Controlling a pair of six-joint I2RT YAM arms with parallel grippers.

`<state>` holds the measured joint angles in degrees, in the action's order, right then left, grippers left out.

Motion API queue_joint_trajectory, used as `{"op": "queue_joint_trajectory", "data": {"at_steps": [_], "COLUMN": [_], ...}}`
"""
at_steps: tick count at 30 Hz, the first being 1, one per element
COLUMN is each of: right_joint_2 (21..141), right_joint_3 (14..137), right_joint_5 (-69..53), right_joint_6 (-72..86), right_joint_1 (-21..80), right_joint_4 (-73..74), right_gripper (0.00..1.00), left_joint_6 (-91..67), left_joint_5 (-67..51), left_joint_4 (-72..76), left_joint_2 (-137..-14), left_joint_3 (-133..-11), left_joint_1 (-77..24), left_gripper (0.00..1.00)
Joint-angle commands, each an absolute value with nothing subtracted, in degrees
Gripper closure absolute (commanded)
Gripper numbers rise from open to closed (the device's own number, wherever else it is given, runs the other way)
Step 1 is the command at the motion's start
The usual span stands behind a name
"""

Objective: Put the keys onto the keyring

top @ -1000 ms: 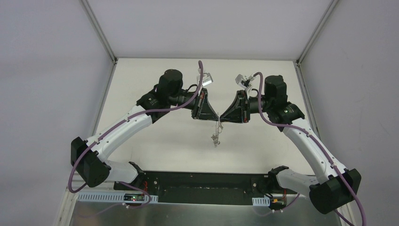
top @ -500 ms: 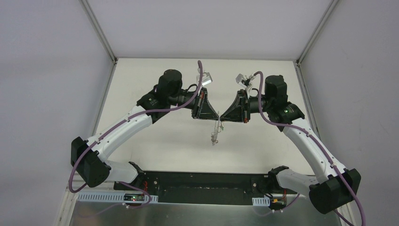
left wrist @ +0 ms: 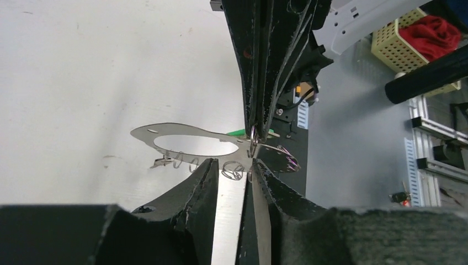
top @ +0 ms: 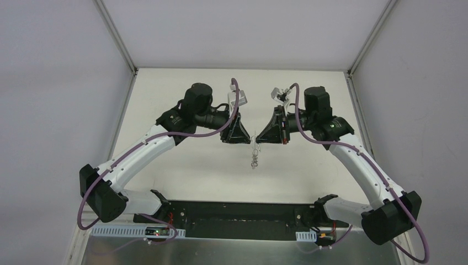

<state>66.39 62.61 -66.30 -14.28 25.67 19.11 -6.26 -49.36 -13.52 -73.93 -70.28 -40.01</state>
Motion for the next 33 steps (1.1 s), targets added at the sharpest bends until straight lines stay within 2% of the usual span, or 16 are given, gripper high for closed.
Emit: {"op": "queue_joint_trajectory", "data": {"at_steps": [1,6,10,20,33], "right_joint_2": [67.96,70.56,70.80,70.84,70.05], "right_joint_3": [68.81,73.05,73.03,72.46,70.37], "right_joint_5": [-64.25,-60.37,-60.03,-60.19,-61.78], "right_joint_6": [-22.84,-28.77,-28.09,-26.60,-24.98], "right_joint_1": [28.76,31.68,32.61,32.82,32.80], "right_joint_4": [27.30,34.28,32.92,31.30,28.85], "right_gripper": [1.00,1.00,1.00,1.00,1.00], "left_joint_6": [5.89,9.69,11.58,12.36,8.93], "left_joint_5": [-45.07,-44.62,-45.53,-48.46,-48.14], "left_joint_4": [-22.56,-25.99,-27.90,-27.91,-25.15], "left_joint_2": [-70.31,-69.46,-70.01,-70.45,-74.28], "left_joint_3": [-75.01,-76.91,-78.44,-78.46,-79.58], "left_joint_1": [-39.38,-39.37,-39.46,-39.63,-40.58], "left_gripper": [0.66,0.49,0.46,0.47,0.57]}}
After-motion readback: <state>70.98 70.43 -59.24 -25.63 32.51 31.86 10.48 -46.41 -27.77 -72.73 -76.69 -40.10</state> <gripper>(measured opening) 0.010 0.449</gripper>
